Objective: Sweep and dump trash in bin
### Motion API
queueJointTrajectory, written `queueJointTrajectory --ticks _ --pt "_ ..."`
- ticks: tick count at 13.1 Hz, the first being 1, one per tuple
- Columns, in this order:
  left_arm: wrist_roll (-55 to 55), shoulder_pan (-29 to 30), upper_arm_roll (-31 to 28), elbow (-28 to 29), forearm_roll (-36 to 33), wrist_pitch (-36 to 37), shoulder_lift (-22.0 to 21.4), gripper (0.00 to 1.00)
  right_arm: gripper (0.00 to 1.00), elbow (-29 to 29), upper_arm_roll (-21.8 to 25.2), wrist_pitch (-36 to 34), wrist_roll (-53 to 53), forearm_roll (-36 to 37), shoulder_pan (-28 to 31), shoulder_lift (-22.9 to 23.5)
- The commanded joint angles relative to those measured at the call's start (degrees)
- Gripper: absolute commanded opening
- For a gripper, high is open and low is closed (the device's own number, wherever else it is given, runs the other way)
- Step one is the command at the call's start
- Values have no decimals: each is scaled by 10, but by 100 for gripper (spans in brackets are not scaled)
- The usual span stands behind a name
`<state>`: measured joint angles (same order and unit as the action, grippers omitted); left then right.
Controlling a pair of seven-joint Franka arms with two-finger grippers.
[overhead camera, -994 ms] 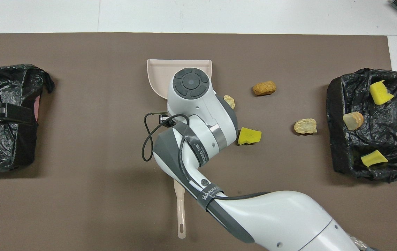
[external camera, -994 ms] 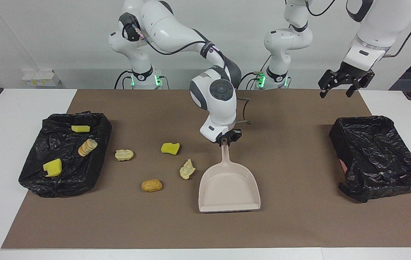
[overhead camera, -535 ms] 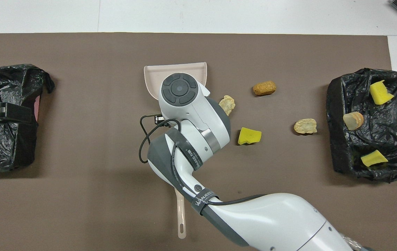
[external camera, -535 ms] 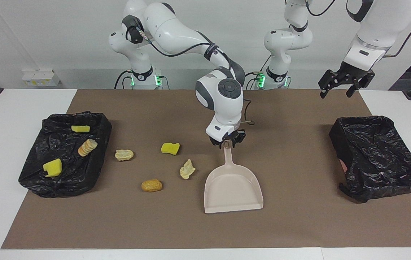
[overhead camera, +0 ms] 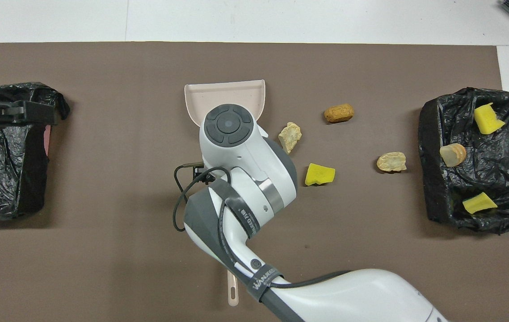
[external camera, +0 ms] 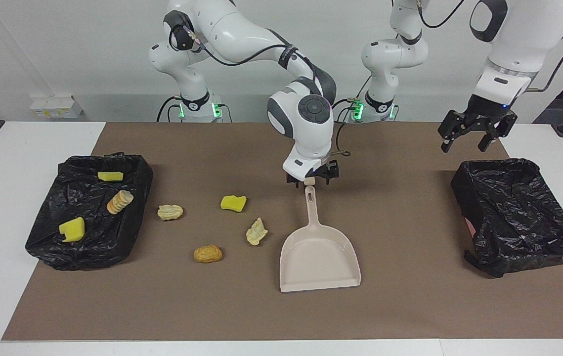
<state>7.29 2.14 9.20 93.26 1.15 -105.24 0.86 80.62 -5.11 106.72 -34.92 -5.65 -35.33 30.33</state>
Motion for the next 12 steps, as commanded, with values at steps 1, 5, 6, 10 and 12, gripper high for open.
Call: queueJointTrajectory --ticks 1,5,6,10,12 --pt "54 -43 -5 -25 -4 -45 51 100 100 135 0 11 -31 -8 -40 -88" --pt "148 -121 -5 -25 -3 -85 97 100 100 289 -1 65 -58 -10 -83 -170" --pt "167 -142 -5 -25 -2 -97 109 100 100 325 -3 92 -73 -15 -88 -187" --pt "243 -227 -6 -24 -5 -180 184 100 83 376 -3 116 -71 -65 -94 -210" --pt "245 -238 -5 -11 -5 -181 192 100 77 386 -3 118 -60 -83 -93 -214"
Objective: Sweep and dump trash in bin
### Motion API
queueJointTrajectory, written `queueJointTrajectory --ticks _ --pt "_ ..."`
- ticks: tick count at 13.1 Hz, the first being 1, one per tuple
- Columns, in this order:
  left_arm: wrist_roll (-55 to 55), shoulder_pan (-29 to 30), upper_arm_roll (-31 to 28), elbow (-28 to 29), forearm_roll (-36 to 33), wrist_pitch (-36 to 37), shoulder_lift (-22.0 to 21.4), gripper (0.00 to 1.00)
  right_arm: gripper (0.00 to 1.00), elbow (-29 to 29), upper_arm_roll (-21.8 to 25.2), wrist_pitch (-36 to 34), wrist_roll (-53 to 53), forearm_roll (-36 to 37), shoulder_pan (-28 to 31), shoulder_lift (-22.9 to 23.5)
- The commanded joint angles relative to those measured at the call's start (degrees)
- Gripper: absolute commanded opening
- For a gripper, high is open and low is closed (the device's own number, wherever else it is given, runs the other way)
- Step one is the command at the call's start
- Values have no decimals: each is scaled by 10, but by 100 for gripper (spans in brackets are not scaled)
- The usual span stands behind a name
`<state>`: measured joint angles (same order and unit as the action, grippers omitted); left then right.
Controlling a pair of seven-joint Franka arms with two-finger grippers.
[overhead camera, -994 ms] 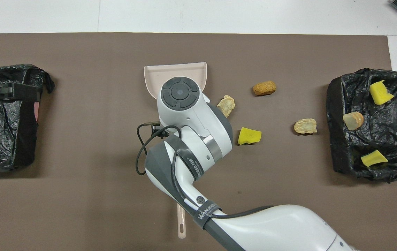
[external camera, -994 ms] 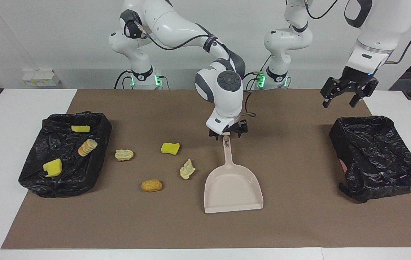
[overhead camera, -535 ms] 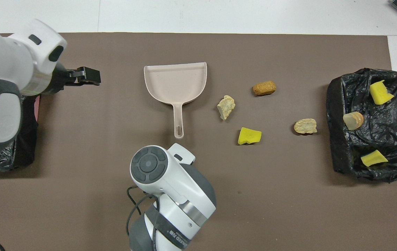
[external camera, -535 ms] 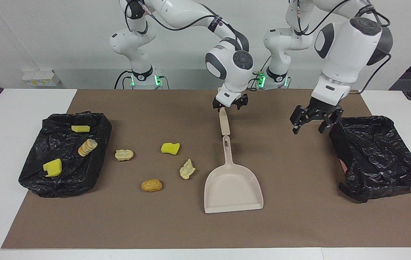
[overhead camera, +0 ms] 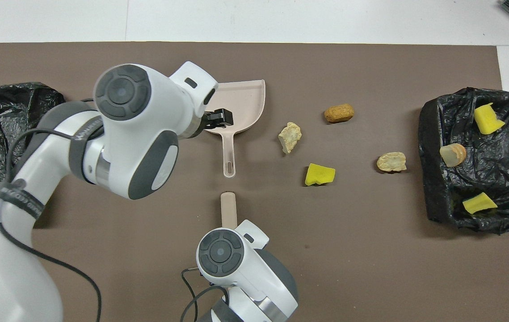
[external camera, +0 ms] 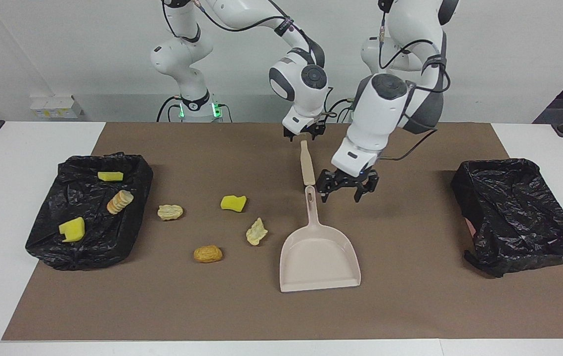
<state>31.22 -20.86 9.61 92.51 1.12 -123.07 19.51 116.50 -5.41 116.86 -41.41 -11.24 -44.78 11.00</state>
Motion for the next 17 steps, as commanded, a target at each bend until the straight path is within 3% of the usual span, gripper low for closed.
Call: queueJointTrajectory --ticks 1,3,4,5,8,11,13,15,17 --pt "5 -11 -9 12 -5 -7 6 100 74 36 0 16 12 -31 1 -24" --pt "1 -23 -9 46 -6 -10 2 100 67 52 0 36 14 -40 0 -32" --pt "3 -32 -9 62 -6 -13 2 100 56 51 0 37 16 -40 0 -31" --pt "2 -43 -9 67 -5 -23 3 100 31 50 0 36 15 -40 0 -30" --pt "4 -52 -9 90 -5 -35 1 100 0 38 1 21 12 -41 8 -27" --pt "21 -60 -10 93 -5 -53 18 100 0 49 4 -89 14 -41 35 -98" --pt "21 -61 -10 91 -9 -51 20 100 0 70 4 -108 38 -40 61 -144" --pt "22 -61 -10 94 -9 -53 20 80 0 73 7 -125 43 -25 71 -163" --pt "22 -61 -10 95 -9 -59 20 67 0 67 7 -135 44 -6 103 -180"
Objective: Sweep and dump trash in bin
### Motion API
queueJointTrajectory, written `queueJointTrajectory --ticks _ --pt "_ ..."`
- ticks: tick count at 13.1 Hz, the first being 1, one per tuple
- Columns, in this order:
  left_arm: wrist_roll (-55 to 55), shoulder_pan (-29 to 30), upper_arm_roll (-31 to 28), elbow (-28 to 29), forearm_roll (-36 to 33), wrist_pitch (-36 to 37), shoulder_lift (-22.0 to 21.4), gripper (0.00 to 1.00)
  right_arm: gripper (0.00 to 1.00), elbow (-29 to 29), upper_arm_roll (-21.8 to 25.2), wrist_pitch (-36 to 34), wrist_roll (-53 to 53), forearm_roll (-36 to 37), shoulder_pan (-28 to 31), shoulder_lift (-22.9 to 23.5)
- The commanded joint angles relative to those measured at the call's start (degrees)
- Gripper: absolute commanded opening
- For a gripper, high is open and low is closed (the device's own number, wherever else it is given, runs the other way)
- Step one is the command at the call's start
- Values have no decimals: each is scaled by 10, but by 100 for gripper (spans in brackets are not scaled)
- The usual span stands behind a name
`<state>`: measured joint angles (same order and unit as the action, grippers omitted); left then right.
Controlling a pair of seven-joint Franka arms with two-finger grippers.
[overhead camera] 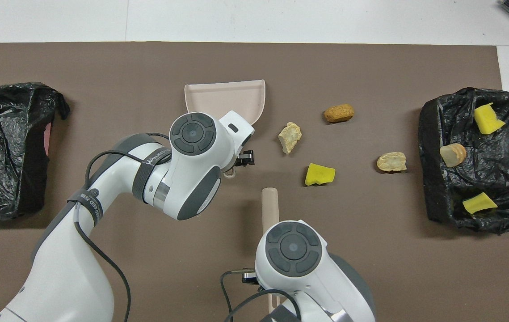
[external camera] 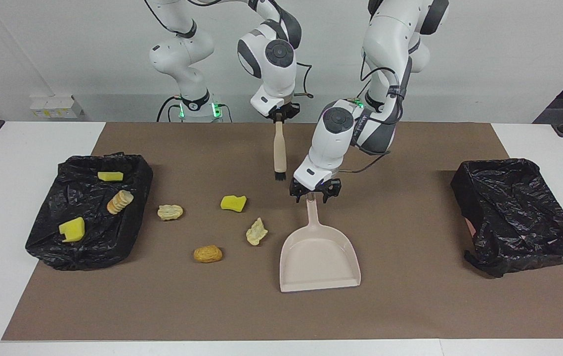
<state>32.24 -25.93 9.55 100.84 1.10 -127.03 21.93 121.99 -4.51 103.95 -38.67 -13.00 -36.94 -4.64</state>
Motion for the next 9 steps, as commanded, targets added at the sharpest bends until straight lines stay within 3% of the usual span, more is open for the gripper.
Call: queueJointTrajectory --ticks 1,2,3,4,9 --pt "12 -10 -9 11 -9 -23 -2 47 0 9 -1 -15 18 27 39 -30" --pt "12 -10 -9 11 -9 -23 -3 38 0 7 -1 -18 20 40 58 -34" --pt "12 -10 -9 10 -9 -23 -2 7 0 4 -1 -19 28 47 72 -34" --pt "8 -8 -9 10 -9 -23 -2 0 0 -1 -1 -18 43 55 87 -29" --pt "-176 30 -16 5 -29 16 -42 0 0 15 -2 -49 55 124 229 -22"
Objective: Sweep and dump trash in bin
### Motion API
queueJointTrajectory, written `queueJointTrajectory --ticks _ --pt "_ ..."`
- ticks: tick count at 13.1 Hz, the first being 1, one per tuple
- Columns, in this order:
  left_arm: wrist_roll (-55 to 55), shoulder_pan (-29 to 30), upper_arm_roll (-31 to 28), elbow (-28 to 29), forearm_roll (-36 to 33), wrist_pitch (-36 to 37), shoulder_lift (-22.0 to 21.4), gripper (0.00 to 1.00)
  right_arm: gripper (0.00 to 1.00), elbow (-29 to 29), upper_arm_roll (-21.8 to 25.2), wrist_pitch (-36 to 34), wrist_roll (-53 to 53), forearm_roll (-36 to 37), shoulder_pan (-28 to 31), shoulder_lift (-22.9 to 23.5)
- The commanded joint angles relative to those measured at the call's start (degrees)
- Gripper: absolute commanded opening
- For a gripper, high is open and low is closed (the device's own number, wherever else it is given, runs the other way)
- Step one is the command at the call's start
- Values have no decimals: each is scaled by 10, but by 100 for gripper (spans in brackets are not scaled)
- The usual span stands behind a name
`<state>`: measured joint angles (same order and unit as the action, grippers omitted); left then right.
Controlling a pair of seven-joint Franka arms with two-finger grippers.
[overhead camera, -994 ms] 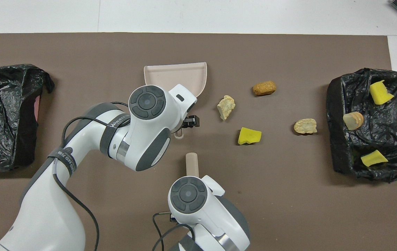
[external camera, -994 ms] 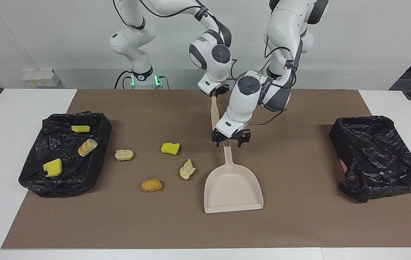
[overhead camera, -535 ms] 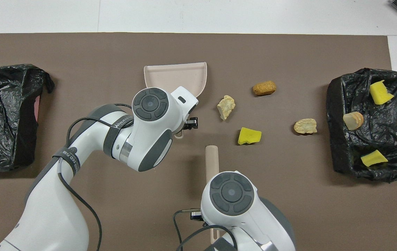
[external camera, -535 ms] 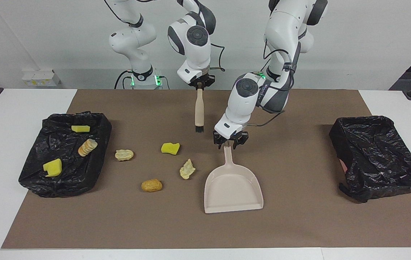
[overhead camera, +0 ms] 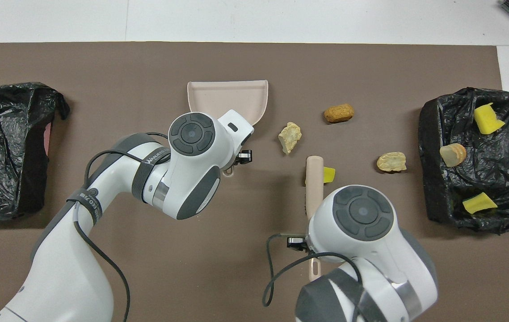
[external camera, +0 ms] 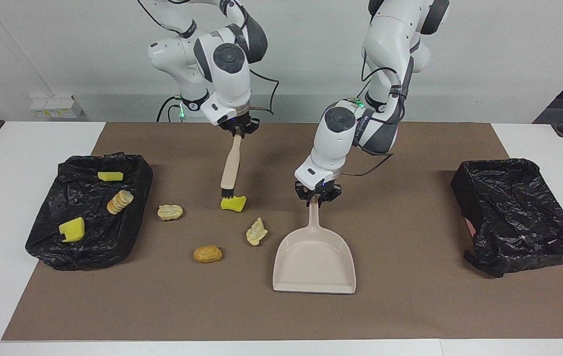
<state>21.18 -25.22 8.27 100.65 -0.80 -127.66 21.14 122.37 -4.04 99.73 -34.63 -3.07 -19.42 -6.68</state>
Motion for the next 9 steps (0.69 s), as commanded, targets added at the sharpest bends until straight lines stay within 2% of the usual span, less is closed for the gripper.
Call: queueJointTrajectory --ticks 1,3,6,9 --pt "-109 29 -4 7 -10 40 -45 0 0 19 -7 -1 19 58 79 -2" --pt "-254 65 -4 7 -10 86 -73 0 0 25 -8 2 18 126 109 20" --pt "-462 111 -4 17 -10 163 -112 0 0 69 -8 40 30 177 134 33" --pt "-598 141 -3 78 -10 156 -152 0 0 96 -10 77 66 186 151 34"
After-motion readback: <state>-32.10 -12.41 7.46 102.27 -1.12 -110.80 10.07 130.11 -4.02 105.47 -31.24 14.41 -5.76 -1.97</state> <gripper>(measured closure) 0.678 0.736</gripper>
